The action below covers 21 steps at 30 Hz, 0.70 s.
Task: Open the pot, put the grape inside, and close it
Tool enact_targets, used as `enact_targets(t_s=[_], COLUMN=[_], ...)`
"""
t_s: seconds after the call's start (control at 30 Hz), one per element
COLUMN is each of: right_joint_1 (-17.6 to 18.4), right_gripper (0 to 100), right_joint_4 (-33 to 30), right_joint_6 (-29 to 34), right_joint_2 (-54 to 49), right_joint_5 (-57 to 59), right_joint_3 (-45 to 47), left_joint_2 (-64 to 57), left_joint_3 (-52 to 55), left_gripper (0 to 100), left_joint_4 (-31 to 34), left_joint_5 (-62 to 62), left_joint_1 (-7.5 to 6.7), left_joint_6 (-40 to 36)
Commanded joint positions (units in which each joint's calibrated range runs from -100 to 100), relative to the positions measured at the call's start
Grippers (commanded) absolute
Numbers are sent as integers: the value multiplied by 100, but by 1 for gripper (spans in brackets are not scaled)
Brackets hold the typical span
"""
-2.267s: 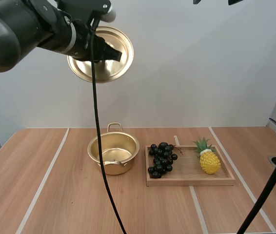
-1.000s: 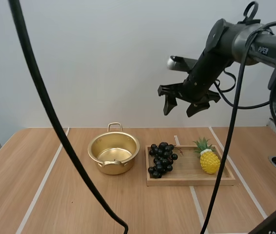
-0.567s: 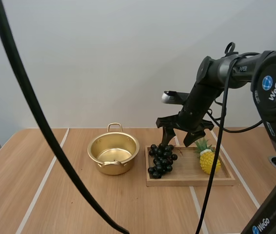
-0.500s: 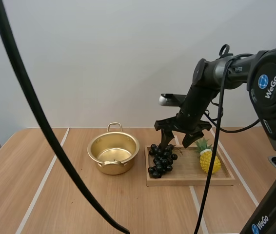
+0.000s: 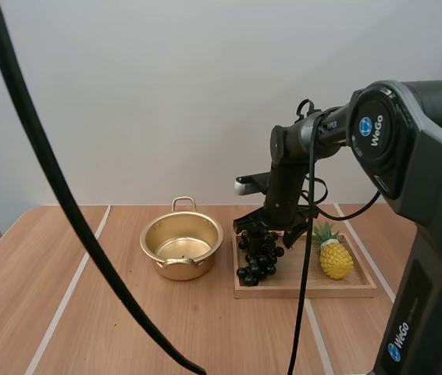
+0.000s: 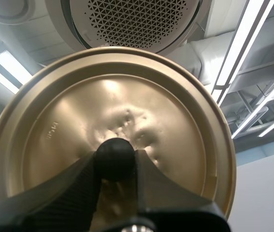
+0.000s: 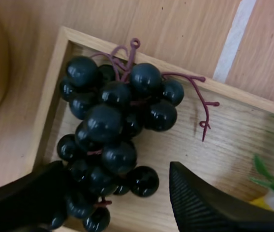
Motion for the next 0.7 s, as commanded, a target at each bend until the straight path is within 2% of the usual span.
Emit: enact_targets(t_s=[0.0,0.4,0.43,0.47,0.5,0.53,0.57,0.67], right_joint_1=[16,16,16,16,16,16,16,16], right_gripper=[100,100,95,78,52,20,0,0], right_joint_4=[19,215,215,215,215,215,215,215], right_joint_6=[36,-161,-161,-161,-161,-161,-161,-131], right_joint_2=[96,390,419,437,461,475,476,434], right_joint_5=[-193,-573,-596,-608,-629,-629,-629,-629], right_joint_3=[26,26,26,26,26,26,26,26], left_joint_2=[18,18,18,18,18,18,18,18], left_joint_3=[-22,-22,-22,-22,-22,-22,-22,-22], left_gripper=[0,0,0,0,0,0,0,0], left_joint_4=[87,126,156,182,195,206,237,291], left_joint_5=[6,407,407,407,407,407,407,407], left_joint_1=[9,9,9,9,9,9,9,9], left_joint_6=[-58,-58,-58,-58,-58,-58,-58,-58])
